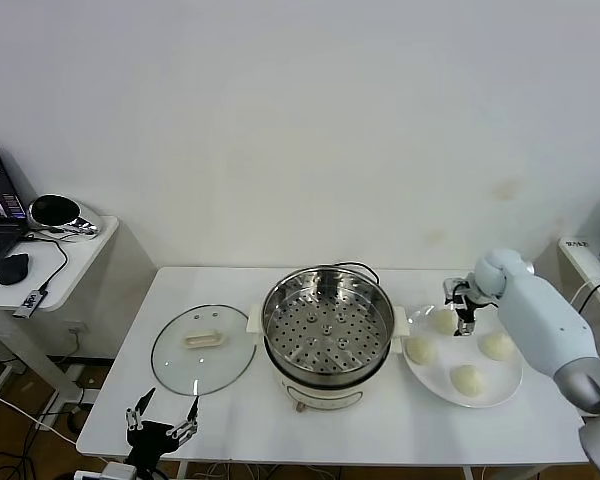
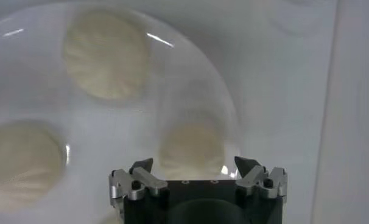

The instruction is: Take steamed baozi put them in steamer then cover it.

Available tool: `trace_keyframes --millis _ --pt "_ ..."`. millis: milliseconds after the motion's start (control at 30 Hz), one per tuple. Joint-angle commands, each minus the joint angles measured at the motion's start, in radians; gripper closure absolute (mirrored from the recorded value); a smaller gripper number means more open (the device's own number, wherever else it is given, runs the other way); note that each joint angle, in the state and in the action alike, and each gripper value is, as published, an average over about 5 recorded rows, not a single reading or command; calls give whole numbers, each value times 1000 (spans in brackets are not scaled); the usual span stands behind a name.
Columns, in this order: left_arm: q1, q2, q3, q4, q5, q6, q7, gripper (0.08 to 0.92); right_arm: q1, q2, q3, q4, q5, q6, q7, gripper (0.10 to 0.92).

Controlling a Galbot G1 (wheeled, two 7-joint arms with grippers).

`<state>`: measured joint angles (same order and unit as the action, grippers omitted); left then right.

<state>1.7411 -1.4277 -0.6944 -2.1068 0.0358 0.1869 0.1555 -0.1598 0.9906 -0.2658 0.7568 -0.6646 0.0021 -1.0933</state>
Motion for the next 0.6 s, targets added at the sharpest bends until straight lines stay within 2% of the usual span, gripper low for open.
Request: trace_keyframes --millis 33,100,333,600 --pt "1 0 0 1 1 0 0 177 4 17 1 -28 -15 1 9 213" --pt "1 0 0 0 1 -1 -1 177 3 19 3 -30 -15 0 12 240" --pt "0 2 1 5 1 -1 -1 177 2 19 5 -33 -15 -3 16 410" --pt "-5 3 4 8 1 0 0 177 4 0 10 -17 14 -7 9 439"
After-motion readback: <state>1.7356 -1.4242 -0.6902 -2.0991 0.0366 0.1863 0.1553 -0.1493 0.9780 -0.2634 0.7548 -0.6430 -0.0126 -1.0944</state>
